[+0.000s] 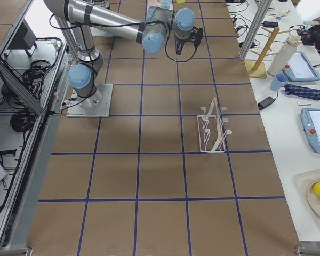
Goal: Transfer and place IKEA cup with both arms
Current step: 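Carry the yellow cup with the left gripper down onto the white tray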
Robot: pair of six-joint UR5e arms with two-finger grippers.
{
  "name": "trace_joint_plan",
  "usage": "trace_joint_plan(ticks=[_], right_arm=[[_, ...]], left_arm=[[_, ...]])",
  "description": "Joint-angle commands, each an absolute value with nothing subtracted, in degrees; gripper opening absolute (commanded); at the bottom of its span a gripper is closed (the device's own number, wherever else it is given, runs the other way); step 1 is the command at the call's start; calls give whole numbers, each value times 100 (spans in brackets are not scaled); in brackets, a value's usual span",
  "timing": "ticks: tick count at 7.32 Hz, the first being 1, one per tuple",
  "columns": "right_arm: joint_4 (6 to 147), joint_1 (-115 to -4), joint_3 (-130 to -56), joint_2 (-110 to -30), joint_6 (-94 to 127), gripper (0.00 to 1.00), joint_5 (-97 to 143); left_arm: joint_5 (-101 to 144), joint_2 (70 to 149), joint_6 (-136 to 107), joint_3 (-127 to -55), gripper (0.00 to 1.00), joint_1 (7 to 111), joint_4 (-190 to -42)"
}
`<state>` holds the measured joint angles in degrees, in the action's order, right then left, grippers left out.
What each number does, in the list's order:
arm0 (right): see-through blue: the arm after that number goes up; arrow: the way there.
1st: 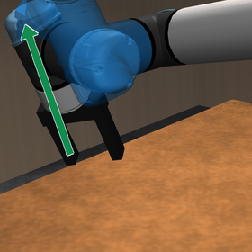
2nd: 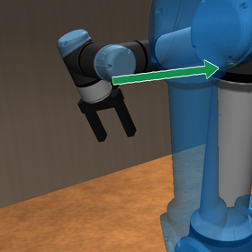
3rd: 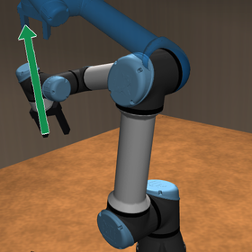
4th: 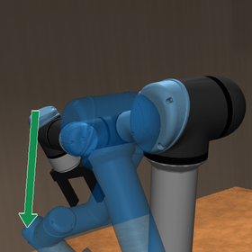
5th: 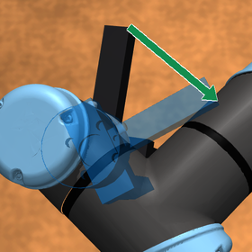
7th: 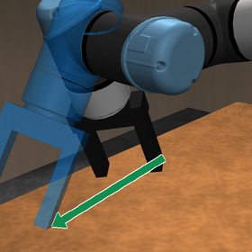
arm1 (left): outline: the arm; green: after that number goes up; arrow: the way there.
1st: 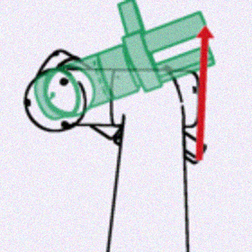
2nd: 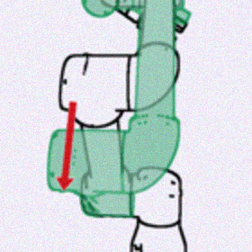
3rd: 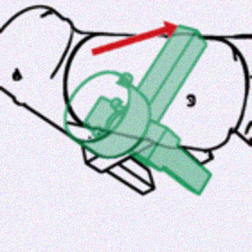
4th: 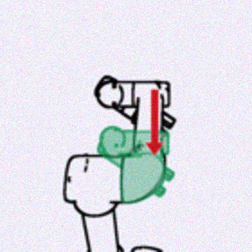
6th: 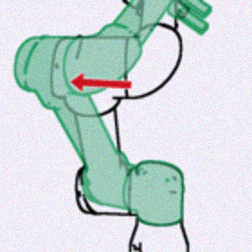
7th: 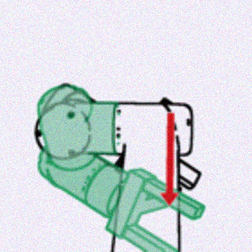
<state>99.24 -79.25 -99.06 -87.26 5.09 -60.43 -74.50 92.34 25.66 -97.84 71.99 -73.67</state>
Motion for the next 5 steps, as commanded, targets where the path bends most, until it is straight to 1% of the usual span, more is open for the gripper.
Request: trace_joint_plan(ticks=[1, 2, 3, 4, 5], right_arm=[[9861, -8713, -9897, -9113, 1158, 100, -8031], [9748, -9128, -9888, -9175, 1160, 100, -8625], [9530, -9175, -9835, -9454, 1160, 100, -8761], [9432, -9167, -9826, -9675, 1099, 100, -8884], [9413, -9141, -9878, -9781, 1081, 100, -8999]], left_arm=[[-7942, 9500, 4212, -9782, 0, 6340, -7365], [-8311, 9640, 5019, -9774, 0, 6093, -7313], [-8349, 9790, 5628, -9773, 0, 5725, -7252], [-8350, 9965, 5712, -9800, 0, 5478, -6981], [-8663, 10045, 5809, -9887, 0, 5423, -6944]])
